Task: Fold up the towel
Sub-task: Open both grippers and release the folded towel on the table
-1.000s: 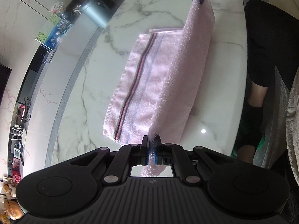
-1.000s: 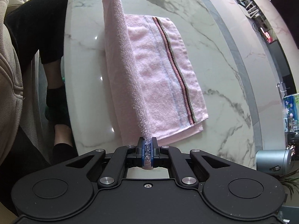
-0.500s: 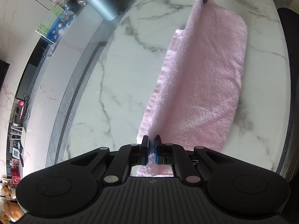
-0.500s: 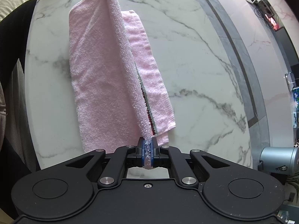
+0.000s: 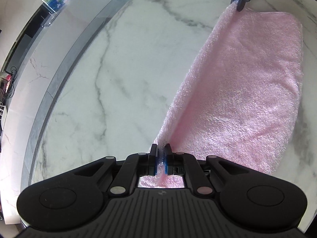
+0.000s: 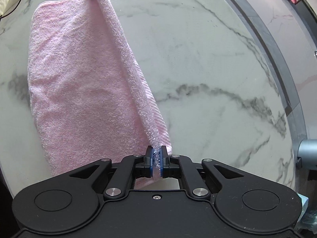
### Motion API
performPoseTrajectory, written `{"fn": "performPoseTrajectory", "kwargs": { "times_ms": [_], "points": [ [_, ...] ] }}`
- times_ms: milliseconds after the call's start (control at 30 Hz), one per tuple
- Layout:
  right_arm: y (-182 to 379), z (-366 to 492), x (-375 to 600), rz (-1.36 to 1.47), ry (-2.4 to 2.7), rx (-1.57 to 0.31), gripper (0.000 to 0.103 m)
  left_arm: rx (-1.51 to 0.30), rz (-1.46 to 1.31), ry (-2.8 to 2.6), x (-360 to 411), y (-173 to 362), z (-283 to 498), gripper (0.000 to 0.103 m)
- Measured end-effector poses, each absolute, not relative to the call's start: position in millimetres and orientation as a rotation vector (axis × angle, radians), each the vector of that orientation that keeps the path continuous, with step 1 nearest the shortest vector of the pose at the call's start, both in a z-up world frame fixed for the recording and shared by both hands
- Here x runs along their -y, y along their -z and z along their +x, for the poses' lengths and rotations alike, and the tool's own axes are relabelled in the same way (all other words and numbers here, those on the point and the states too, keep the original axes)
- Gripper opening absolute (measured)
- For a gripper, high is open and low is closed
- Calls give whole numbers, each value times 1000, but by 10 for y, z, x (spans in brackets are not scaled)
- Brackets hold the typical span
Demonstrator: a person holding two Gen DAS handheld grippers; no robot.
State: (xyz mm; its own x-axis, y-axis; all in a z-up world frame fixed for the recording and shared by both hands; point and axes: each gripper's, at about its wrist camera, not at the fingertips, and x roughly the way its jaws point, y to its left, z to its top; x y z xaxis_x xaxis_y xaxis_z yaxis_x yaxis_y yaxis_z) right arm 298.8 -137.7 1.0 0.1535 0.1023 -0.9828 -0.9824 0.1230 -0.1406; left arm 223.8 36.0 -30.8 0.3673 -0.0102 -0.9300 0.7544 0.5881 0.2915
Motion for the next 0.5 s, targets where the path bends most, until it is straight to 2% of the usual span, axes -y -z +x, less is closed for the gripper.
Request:
{"fn": "performPoseTrajectory", "kwargs": {
  "times_ms": [100,167,200,233,267,300,333,367,500],
  "points": [
    [38,2997,1399,-1085,-1059,-1080,5,-1101,793,563,-385,367,2245,6],
    [56,2989,1409,-1068,-1046,-1082,10,-1098,784,552,-396,380,2225,7],
    [56,2984,1413,-1060,-1035,-1081,13,-1095,777,544,-404,382,2215,10],
    [56,2977,1418,-1057,-1021,-1078,21,-1093,768,523,-415,378,2215,13],
    [56,2966,1427,-1063,-994,-1066,28,-1091,757,496,-428,372,2219,21],
    [58,2951,1440,-1071,-958,-1044,44,-1089,746,469,-441,365,2224,34],
    [60,2942,1453,-1072,-930,-1029,50,-1087,735,439,-452,356,2236,42],
    [62,2936,1472,-1059,-913,-1026,51,-1085,721,400,-471,347,2248,54],
    [52,2886,1560,-985,-836,-1022,55,-1096,616,320,-594,290,2242,56]
  ]
}}
